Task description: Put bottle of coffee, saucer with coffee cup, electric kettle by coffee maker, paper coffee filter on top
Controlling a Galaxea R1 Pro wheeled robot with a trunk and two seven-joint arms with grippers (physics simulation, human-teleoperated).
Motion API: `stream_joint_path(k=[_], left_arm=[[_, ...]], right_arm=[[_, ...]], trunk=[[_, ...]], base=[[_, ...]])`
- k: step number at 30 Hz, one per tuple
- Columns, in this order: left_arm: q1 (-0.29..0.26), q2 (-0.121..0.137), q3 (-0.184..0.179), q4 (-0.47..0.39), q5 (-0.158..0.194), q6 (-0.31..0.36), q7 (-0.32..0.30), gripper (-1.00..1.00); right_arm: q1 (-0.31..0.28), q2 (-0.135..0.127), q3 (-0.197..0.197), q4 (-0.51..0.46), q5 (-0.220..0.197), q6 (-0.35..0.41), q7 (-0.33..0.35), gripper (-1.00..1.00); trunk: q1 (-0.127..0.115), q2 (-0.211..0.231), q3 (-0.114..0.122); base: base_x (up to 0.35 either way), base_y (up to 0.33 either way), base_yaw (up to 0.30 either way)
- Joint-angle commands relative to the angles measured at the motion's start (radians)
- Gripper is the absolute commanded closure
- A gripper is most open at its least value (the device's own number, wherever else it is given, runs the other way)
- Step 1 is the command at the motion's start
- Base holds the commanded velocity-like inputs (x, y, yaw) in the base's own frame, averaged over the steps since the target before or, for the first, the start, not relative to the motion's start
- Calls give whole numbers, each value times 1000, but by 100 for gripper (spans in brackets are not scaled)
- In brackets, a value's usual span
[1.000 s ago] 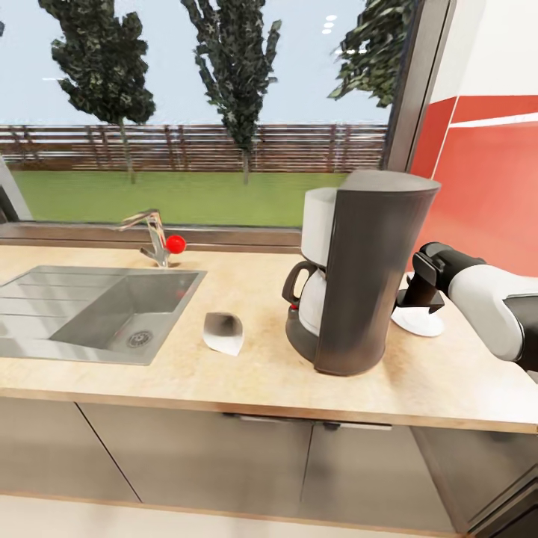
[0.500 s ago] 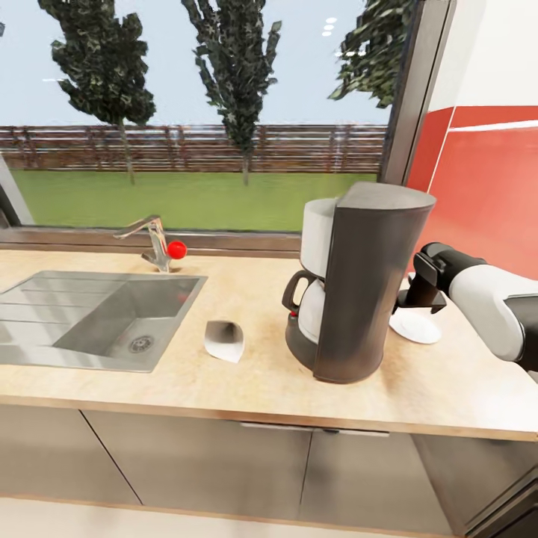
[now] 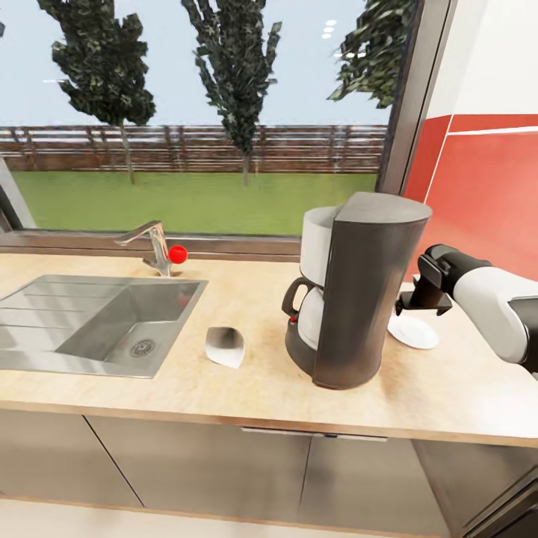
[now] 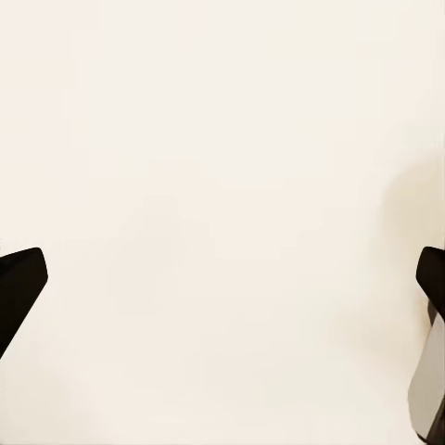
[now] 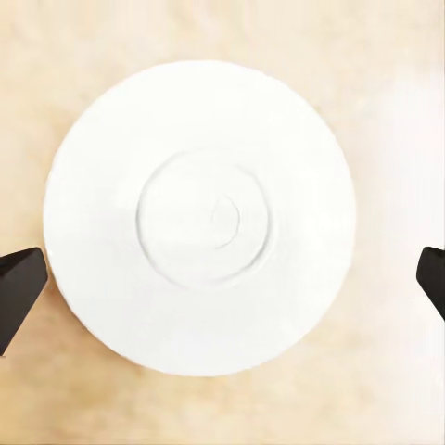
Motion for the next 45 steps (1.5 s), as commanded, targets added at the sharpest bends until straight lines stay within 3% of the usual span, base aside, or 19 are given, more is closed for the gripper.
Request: stream_joint_path(k=[1,2,3,6,35,39,45], left_arm=[[0,0,7,-1,8,-1,-9,-100],[0,0,8,-1,8,0,-9,-100],[0,-20,4,-1,8,6,-9,-100],[0,-35,0,-2,7,7,-9,-100],[0,-37,1,-2,7,7,-9,-100],[0,-39,1,-3,7,6,-9,-100],[2,-40,9,-5,7,7,-9,-100]], right_arm=[[-1,-4,3,2,-3,1,0,-100],[-1,-9,3,1,-3,0,0,-100],[-1,-22,3,2,-3,-2,0,-100],[1,-25,3,2,0,-9,0,-100],[40,-24,3,2,4,-25,6,-100],[67,-22,3,2,4,-50,11,-100],[163,-12,3,2,3,-124,13,-100]], trunk=[[0,-1,-1],[0,-1,-1],[0,-1,-1],[0,-1,-1],[0,-1,-1],[0,-1,-1],[0,-1,-1]], base=[[-5,0,0],[-70,0,0],[-313,0,0],[-324,0,0],[-329,0,0],[-329,0,0],[-313,0,0]])
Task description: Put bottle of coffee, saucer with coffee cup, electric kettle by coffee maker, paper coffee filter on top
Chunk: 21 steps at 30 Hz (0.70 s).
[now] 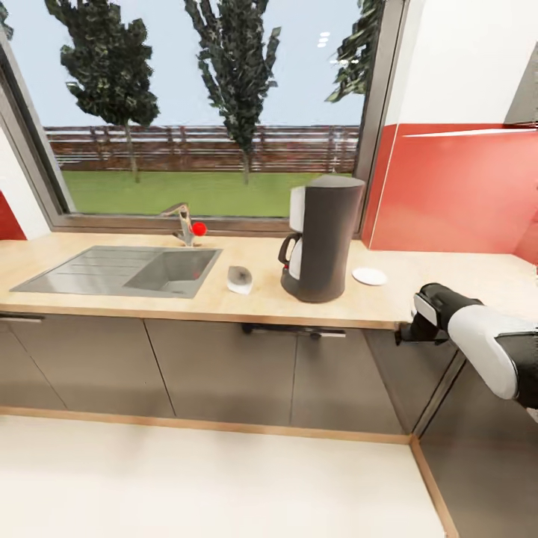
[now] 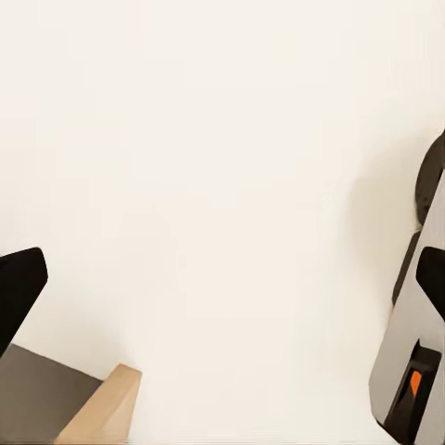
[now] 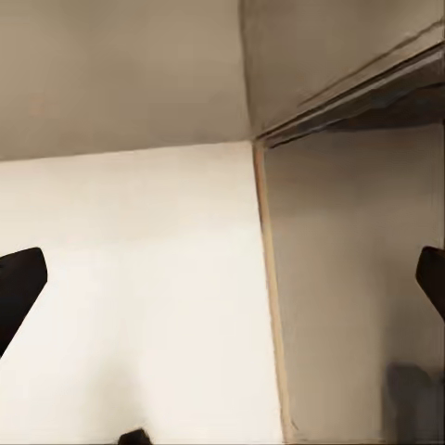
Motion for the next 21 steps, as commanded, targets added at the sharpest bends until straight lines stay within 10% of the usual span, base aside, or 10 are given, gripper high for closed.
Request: stream_joint_path(k=[1,8,14,21], left_arm=[[1,-2,7,-1,7,0,-9,-100],[1,-17,7,-5,6,-8,-9,-100],[0,-22,12,-51,11,-40,-8,-100],[-1,-32,11,-64,11,-42,-8,-100]], right_arm=[[16,1,5,2,-1,-10,1,-100],[254,18,4,2,-11,-153,8,-100],[513,119,4,2,-17,-332,8,-100],[730,161,1,2,-78,-511,9,-100]], trunk=[[-1,-1,-1],[-1,-1,-1],[-1,-1,-1],[-1,-1,-1]], base=[[-305,0,0],[-262,0,0],[-36,0,0],[-3,0,0]])
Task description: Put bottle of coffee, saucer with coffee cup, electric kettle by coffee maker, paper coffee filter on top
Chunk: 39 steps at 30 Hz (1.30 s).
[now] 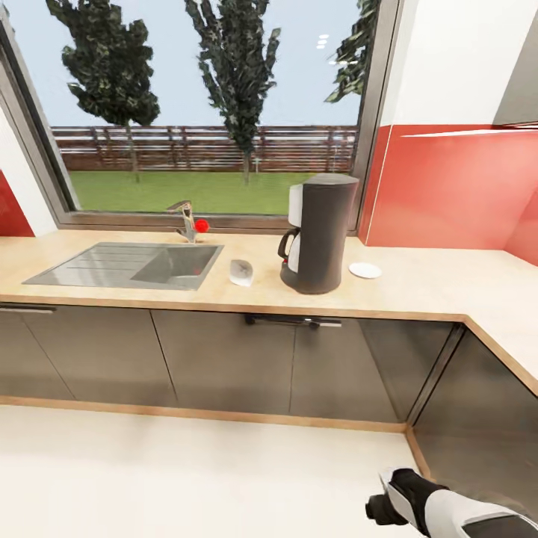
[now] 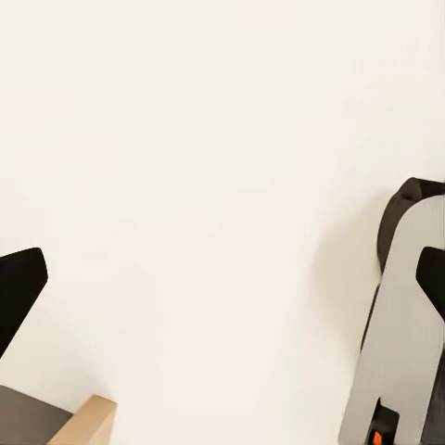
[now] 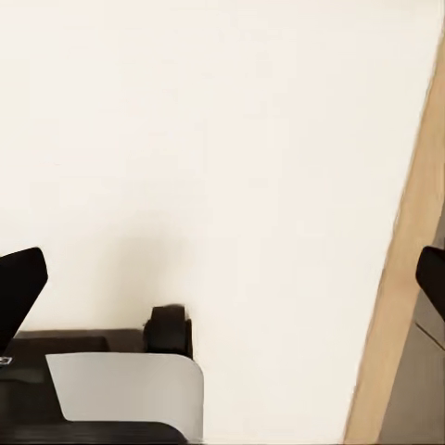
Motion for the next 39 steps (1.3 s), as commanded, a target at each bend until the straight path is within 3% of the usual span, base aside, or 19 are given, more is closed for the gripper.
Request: stream_joint_path(k=[1,2,5,6,9,11,18,23,28,30,39], left_arm=[[1,-1,8,-2,8,0,-10,-100],[0,-4,8,-2,8,-2,-11,-100],[1,-21,8,-17,9,-6,-11,-100],[2,-44,9,-39,10,-7,-10,-100],[2,-59,9,-60,12,-7,-10,-100],[0,-48,13,-51,19,-1,-8,-100],[0,-47,11,-48,11,-1,-5,-100],[0,-74,7,-49,-2,-11,-6,-100],[0,-103,7,-66,16,7,3,-100],[0,-114,9,-56,10,-2,-6,-100],[0,-165,-5,-40,-2,-10,-6,-100]], right_arm=[[18,1,9,1,-12,-15,2,-100],[92,6,9,1,-20,-75,2,-100],[183,10,9,1,-25,-173,2,-100],[268,10,9,1,-27,-269,2,-100],[330,7,9,1,-28,-335,2,-100],[337,0,15,-1,-24,-345,5,-100],[317,14,11,-1,-24,-328,3,-100],[316,40,7,1,-31,-352,-23,-100],[288,68,-21,2,-34,-323,-47,-100],[288,57,-32,1,-29,-329,-36,-100],[339,30,18,-1,-22,-380,-28,-100]], trunk=[[0,0,-1],[0,0,-1],[0,0,-1],[0,0,-1],[0,0,-1],[0,0,-1],[0,0,-1],[0,0,-1],[0,0,-1],[0,0,-1],[-8,14,6]], base=[[0,0,0],[0,0,0],[0,0,0],[0,0,0],[0,0,0],[0,0,0],[0,0,0],[41,0,0],[0,0,0],[0,0,0],[0,0,0]])
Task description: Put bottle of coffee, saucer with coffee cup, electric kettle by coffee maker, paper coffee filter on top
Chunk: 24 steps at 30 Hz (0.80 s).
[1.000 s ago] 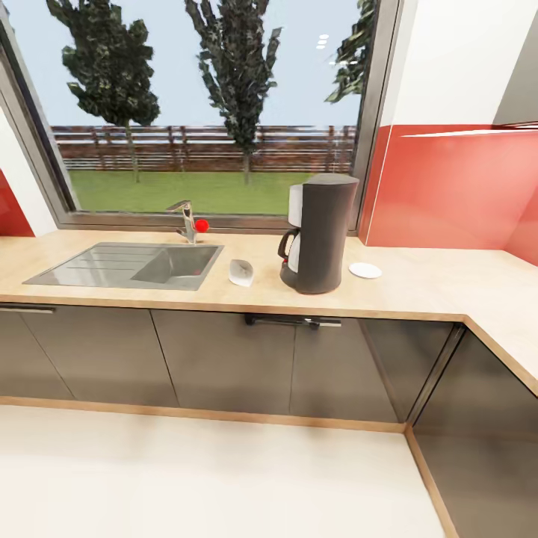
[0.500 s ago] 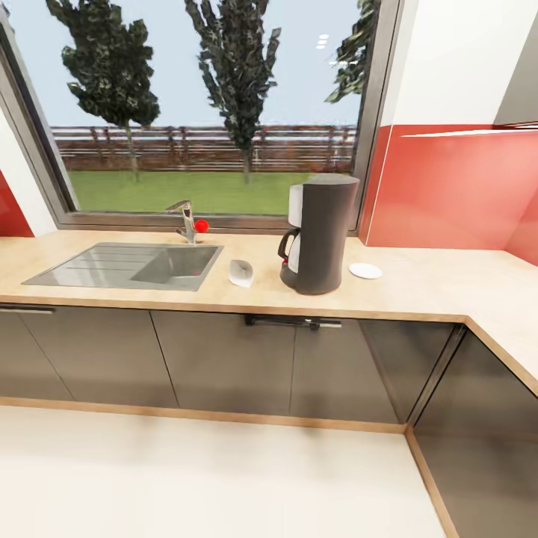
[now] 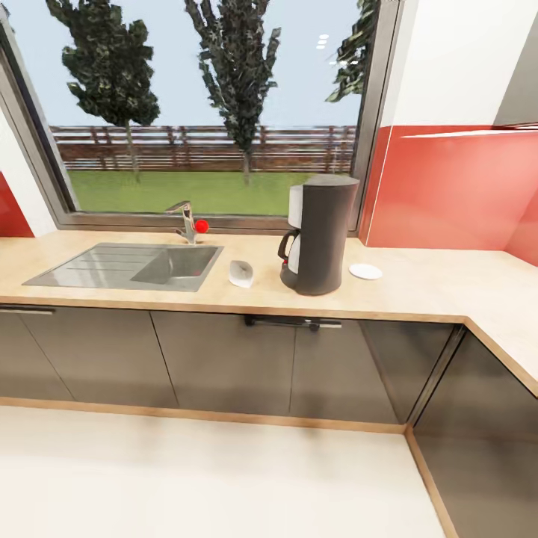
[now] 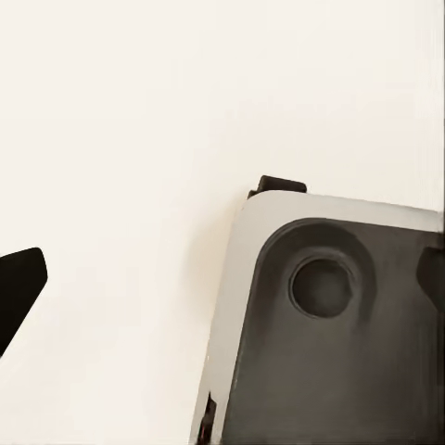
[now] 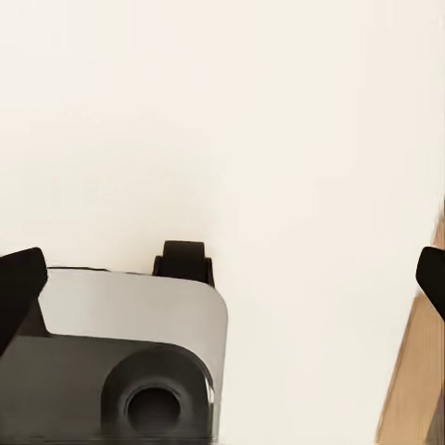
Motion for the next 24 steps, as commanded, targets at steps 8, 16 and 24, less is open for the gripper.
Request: stream_joint_path(k=[8,16,24], left_arm=[[1,-45,13,-1,10,44,-7,-100],[0,-70,17,-1,11,48,-6,-100],[1,-59,21,10,5,50,-2,-100]], right_arm=[[18,30,11,4,-25,-13,-2,-100],[21,47,12,5,-18,-5,-1,-100],[33,58,11,2,-18,8,-9,-100]], trunk=[[-31,56,24],[-61,112,50],[-84,154,68]], base=[[0,0,0],[0,0,0],[0,0,0]])
